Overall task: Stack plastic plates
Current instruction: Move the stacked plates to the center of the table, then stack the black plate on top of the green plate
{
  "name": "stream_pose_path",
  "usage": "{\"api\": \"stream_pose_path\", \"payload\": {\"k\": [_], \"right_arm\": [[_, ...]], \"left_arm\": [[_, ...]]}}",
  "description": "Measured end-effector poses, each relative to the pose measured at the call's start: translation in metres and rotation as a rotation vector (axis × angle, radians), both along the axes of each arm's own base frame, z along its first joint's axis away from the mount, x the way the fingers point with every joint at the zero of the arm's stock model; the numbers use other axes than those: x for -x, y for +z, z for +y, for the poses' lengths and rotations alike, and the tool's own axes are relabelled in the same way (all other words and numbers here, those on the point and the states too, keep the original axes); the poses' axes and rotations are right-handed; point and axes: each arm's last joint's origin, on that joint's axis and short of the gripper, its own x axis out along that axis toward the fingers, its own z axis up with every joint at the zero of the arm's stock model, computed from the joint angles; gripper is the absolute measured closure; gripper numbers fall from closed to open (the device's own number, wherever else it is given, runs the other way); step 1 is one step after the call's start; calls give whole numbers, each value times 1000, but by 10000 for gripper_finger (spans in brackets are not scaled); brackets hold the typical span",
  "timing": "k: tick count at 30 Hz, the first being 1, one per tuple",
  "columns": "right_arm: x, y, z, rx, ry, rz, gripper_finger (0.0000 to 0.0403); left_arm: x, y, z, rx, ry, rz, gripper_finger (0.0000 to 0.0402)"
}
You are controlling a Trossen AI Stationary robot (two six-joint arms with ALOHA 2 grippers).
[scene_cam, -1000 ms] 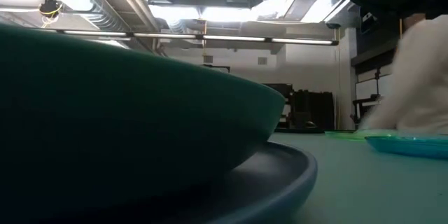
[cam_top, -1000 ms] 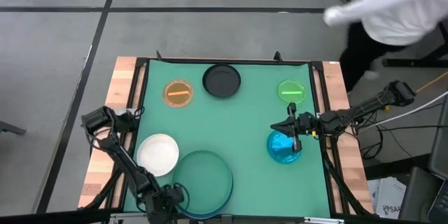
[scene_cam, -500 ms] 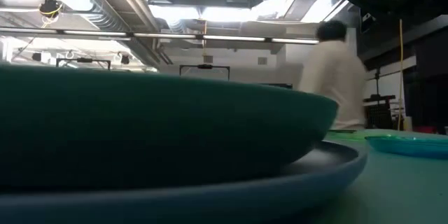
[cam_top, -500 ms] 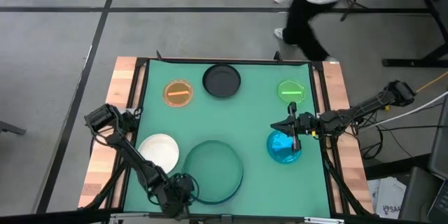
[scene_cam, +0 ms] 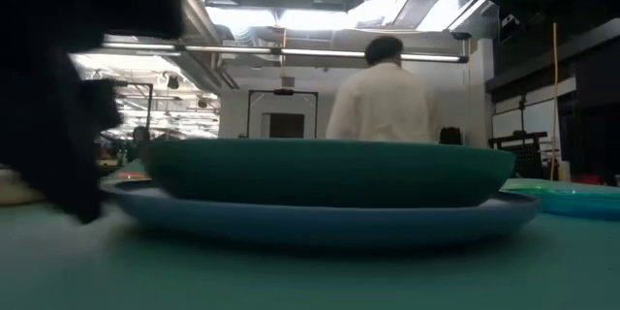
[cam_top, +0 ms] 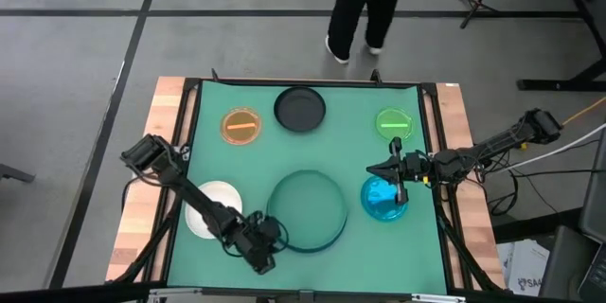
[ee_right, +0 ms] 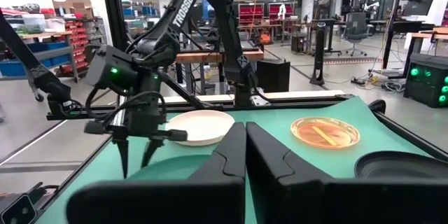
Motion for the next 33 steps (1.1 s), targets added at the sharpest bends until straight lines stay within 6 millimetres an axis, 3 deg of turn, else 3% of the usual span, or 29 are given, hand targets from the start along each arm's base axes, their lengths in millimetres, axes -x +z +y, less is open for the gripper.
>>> {"api": "stream_pose_path", "payload": {"k": [6,10,20,24,33], "right_arm": [[0,0,0,0,0,-1,402],[0,0,0,-16,2,0,402],[0,0,0,-42,14,6,402],[0,-1,0,-53,15,10,402],[0,-2,0,-71,16,21,402]], "left_arm": [[-13,-1,20,-47,-12,6,292],[-11,5,21,-28,-53,19,292],[31,52,15,-54,-36,55,292],[42,60,11,-56,-56,64,292],[29,59,30,-107,-35,61,290]]}}
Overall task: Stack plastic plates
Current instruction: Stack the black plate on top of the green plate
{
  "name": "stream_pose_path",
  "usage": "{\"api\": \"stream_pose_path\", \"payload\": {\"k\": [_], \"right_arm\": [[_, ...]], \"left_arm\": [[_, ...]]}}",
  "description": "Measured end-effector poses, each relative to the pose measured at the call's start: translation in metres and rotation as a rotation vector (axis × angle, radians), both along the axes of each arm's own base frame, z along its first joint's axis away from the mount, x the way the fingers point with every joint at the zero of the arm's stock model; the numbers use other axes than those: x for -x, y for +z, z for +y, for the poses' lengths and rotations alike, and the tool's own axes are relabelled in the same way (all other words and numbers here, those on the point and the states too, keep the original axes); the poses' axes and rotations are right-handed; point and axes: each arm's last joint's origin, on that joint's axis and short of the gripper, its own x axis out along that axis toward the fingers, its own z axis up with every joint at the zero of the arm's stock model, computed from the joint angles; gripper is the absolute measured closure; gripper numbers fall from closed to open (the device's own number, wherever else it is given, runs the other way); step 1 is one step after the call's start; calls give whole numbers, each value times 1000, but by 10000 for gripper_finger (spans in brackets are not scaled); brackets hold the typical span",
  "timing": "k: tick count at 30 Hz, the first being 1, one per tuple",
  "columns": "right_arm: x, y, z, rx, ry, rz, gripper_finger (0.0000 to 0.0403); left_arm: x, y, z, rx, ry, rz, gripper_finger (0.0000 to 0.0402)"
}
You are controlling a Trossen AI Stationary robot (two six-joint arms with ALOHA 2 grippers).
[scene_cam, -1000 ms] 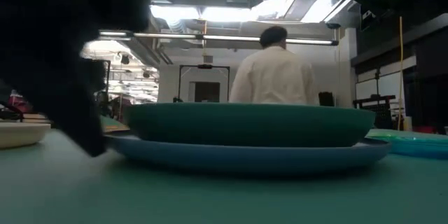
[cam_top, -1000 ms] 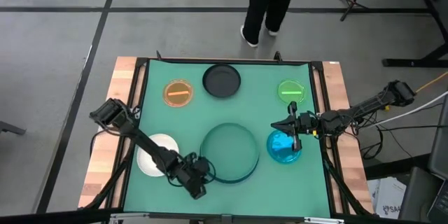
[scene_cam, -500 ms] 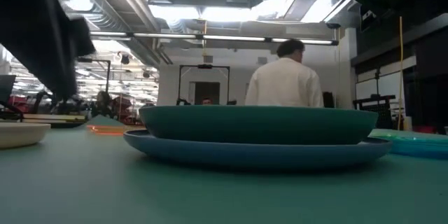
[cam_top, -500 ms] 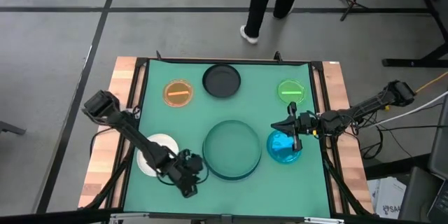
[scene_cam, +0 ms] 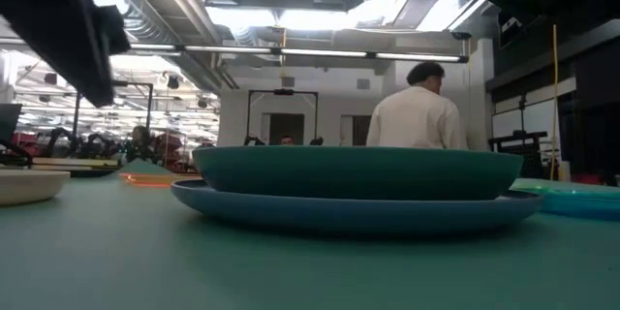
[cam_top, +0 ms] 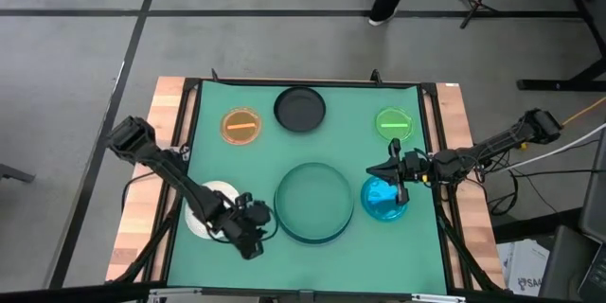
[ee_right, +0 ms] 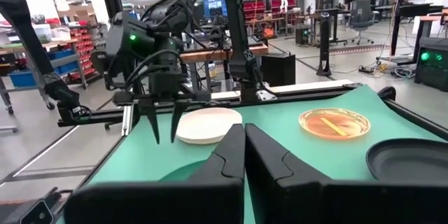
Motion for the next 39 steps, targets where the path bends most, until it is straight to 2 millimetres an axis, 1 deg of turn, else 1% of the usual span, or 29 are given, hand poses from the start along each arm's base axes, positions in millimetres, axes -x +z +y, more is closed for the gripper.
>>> {"api": "stream_pose_path", "payload": {"k": [3,8,11,14,19,26,31,34,36,39], "right_arm": [[0,-1,0,3,0,9,402],[0,-1,0,5,0,13,402],[0,-1,0,5,0,13,402],[0,-1,0,5,0,13,402],[0,-1,0,-12,1,15,402],[-1,-2,0,-11,1,19,402],[-3,-6,1,-7,2,42,402],[-5,-8,2,-3,1,52,402],[-6,-8,3,-5,-1,47,402],[-8,-7,3,-11,-9,36,402]], "left_arm": [[-3,-2,10,-5,24,39,276],[-4,-5,26,-33,58,132,239],[-3,-7,32,-9,67,196,215],[-2,-8,36,57,91,260,199],[1,-9,39,176,160,377,194],[17,-11,35,152,245,495,197],[23,-11,26,127,244,481,197],[24,-11,25,87,248,447,197],[21,-11,29,21,257,392,197],[12,-11,43,-66,252,334,197]]}}
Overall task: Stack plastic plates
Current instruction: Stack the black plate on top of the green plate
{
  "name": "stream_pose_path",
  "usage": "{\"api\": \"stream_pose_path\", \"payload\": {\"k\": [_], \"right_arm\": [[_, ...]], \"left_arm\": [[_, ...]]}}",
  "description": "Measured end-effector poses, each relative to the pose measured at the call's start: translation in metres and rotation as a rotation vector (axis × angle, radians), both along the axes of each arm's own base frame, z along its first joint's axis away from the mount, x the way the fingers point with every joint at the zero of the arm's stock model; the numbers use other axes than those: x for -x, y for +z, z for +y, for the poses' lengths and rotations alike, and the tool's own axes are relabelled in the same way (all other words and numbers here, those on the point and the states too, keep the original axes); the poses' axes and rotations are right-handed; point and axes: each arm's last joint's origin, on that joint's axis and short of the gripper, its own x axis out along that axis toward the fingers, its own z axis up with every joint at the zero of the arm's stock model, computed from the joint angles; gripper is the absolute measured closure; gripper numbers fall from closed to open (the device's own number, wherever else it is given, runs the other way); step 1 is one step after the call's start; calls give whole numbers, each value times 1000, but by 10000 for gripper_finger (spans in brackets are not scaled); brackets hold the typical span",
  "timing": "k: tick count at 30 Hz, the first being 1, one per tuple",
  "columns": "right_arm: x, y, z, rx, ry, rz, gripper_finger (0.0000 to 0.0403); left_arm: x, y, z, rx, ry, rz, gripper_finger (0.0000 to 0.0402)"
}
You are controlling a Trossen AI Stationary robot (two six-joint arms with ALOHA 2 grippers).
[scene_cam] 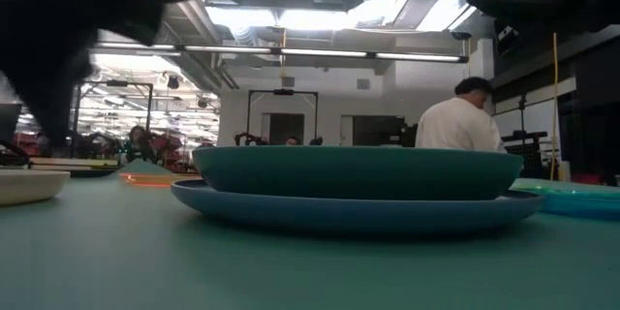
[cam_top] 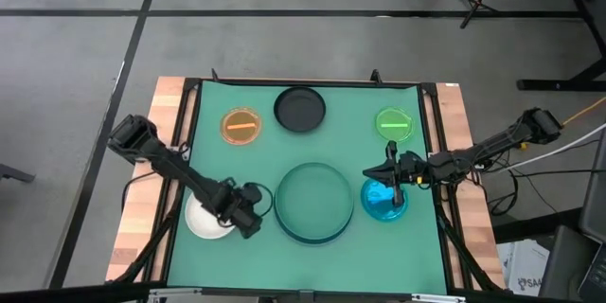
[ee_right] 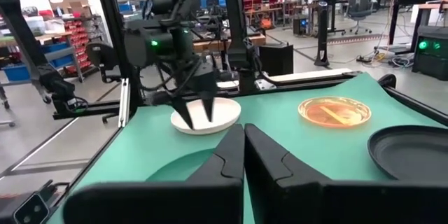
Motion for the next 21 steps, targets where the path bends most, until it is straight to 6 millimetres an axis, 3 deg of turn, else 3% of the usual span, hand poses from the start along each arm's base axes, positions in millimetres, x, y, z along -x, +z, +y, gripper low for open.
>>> {"api": "stream_pose_path", "payload": {"k": [8,15,21], "right_arm": [[0,-1,0,-12,0,4,402],[0,-1,1,-50,23,9,402],[0,-4,1,-47,44,36,402]], "left_arm": [[-33,2,50,-87,-178,-60,198],[-45,4,97,-318,-321,-8,198],[-55,6,140,-348,-356,-21,198]]}}
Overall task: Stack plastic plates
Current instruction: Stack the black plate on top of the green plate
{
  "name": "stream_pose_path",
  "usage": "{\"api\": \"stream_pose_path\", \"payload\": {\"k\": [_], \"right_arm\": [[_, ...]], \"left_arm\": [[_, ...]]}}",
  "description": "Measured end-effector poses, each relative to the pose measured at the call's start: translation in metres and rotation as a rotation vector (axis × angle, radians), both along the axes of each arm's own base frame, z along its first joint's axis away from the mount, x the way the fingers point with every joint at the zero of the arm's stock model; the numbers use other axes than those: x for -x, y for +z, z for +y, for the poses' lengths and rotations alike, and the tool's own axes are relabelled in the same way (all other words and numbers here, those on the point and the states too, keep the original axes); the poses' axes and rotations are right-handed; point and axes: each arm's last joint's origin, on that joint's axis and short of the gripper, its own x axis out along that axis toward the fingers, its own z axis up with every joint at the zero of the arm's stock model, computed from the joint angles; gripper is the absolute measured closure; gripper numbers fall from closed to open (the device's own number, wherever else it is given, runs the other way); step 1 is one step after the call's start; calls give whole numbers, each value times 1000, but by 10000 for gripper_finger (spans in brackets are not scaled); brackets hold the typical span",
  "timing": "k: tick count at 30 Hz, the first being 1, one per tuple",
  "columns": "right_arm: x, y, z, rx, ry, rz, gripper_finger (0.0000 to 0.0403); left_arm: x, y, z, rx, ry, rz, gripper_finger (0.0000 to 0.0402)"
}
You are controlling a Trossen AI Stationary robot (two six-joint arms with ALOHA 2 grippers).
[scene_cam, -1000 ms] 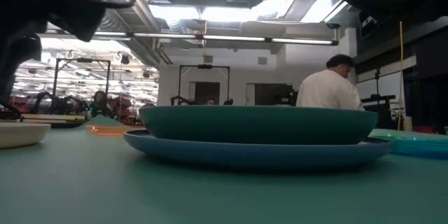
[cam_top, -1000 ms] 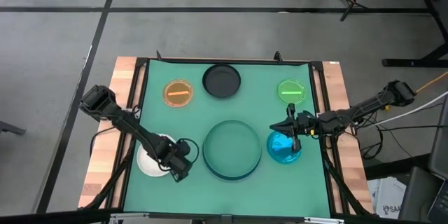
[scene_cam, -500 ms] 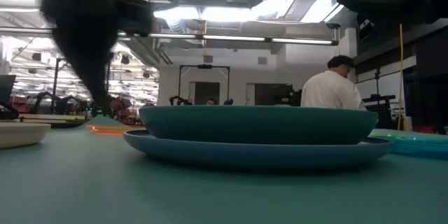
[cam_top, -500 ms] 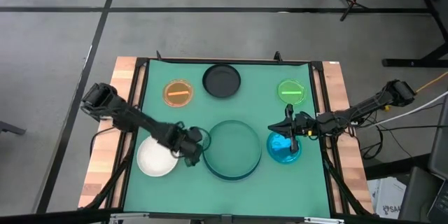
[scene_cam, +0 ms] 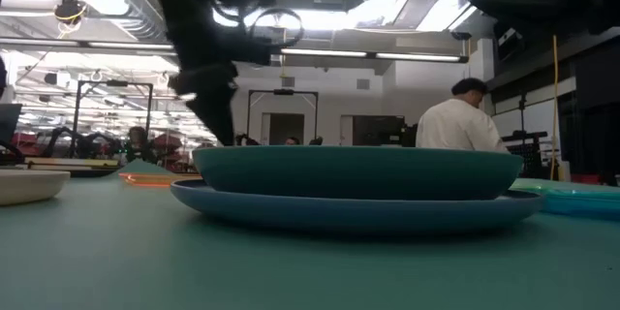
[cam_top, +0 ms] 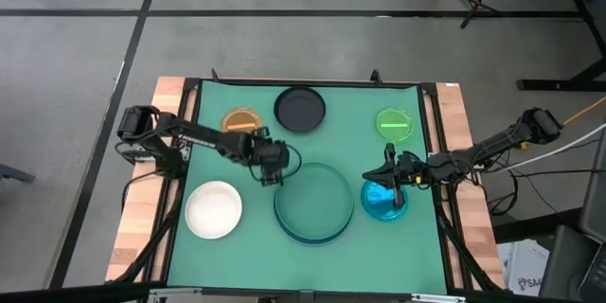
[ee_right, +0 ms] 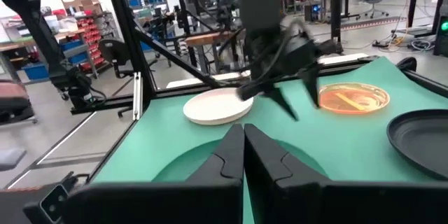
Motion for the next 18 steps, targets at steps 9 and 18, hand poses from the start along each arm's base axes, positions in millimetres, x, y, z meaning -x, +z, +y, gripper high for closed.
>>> {"api": "stream_pose_path", "payload": {"k": [9,18], "right_arm": [[0,-6,0,42,-8,55,402],[0,-9,-1,44,-10,84,402]], "left_arm": [[-10,5,51,-55,-184,-41,198],[-5,8,93,-21,-175,-92,198]]}}
